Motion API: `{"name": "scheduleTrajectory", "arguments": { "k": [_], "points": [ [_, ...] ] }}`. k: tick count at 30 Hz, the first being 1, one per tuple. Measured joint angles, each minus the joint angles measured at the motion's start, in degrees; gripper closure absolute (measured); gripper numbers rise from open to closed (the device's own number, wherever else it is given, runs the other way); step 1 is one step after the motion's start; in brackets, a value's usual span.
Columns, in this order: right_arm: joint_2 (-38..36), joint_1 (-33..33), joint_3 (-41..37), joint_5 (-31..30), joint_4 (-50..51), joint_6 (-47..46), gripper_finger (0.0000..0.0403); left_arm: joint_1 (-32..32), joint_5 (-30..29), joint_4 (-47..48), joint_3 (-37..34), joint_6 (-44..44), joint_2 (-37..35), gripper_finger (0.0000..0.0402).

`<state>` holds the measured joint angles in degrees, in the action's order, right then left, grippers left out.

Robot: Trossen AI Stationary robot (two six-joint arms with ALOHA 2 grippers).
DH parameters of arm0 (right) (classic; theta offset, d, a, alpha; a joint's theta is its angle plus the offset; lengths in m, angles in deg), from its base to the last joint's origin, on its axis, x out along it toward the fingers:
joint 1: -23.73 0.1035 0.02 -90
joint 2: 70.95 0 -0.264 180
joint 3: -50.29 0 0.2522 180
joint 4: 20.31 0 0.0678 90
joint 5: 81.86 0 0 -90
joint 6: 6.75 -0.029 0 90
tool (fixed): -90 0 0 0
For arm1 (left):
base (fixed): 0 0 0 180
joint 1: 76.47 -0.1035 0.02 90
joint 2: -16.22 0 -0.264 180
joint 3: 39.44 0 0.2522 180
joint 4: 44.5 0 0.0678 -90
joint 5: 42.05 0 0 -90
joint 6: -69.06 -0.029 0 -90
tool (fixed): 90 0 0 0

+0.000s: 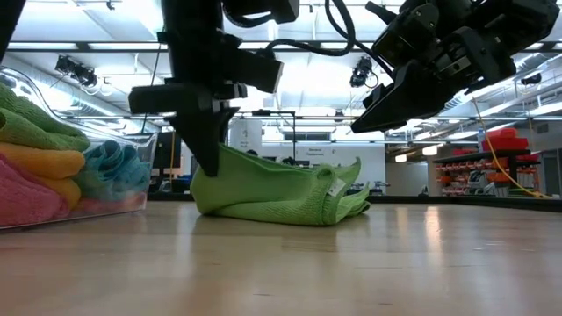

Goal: Fold microfiber towels
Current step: Fold the green microfiber cloth

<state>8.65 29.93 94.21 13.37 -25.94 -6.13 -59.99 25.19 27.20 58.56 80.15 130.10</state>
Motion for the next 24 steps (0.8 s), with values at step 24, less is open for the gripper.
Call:
{"name": "scheduleTrajectory", "arguments": {
  "k": [24],
  "points": [
    [0.0, 0.0, 0.0, 0.7, 0.0, -0.2, 0.0283, -13.2, 4.9, -3.9, -0.5, -26.7, 0.3, 0.0366]
  ]
}}
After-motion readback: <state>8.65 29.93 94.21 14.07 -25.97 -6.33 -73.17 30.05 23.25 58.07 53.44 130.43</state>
